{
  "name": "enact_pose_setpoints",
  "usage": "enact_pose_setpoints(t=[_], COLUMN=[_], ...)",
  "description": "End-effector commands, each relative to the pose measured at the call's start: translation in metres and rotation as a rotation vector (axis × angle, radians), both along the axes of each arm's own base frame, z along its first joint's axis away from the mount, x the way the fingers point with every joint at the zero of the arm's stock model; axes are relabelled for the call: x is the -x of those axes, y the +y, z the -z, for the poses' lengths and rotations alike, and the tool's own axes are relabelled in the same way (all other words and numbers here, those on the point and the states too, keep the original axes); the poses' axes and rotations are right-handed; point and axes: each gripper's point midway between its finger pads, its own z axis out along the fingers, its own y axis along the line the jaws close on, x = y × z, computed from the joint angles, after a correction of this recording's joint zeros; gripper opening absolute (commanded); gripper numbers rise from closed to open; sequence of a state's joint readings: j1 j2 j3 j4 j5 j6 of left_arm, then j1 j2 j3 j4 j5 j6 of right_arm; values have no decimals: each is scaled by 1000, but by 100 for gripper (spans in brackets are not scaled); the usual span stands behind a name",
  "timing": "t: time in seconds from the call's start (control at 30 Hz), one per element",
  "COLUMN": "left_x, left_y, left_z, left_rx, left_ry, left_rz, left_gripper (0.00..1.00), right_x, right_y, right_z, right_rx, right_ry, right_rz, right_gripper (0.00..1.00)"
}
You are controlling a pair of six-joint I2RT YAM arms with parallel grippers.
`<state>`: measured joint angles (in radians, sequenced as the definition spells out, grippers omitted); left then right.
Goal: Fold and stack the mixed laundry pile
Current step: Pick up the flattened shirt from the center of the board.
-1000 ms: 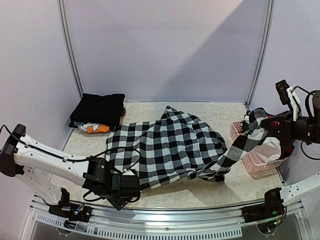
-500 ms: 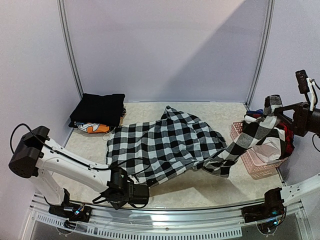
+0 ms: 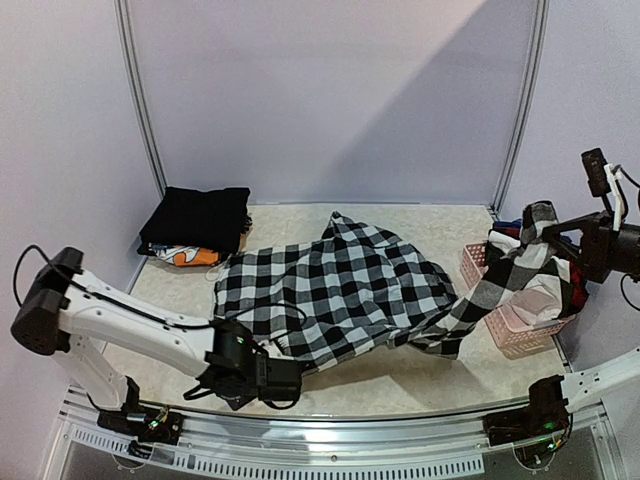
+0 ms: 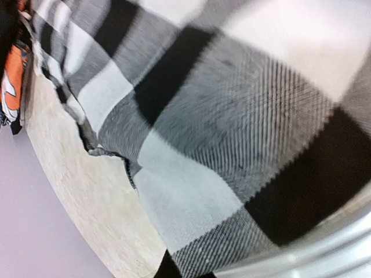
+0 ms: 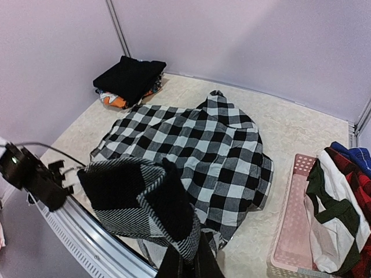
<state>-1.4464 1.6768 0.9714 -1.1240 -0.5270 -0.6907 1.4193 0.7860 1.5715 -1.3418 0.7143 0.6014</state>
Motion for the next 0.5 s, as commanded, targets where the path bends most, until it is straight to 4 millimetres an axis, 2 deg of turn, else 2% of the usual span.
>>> enact_pose_setpoints(t=[0.0,0.17,0.27,0.4,0.47], left_x=[-5,-28,-39,-61,-69], left_y=[-12,-2,-2,10,14], left_z=[-61,-101,-107,-124,-118], left_rx=[162,185,219,242,271], left_ry=[-60,-200,-237,-324,-316], left_rz=[27,-12,-55,-133,-172], left_gripper=[0,0,0,0,0], right_x=[11,8,4,-5,-10], right_y=[1,41,62,83,87], right_z=[34,23,17,14,10], right_rx=[185,149,161,185,198], right_ry=[31,-11,-36,-73,-105], right_rz=[-97,-149,-160,-136,-115], right_gripper=[0,1,1,1,1])
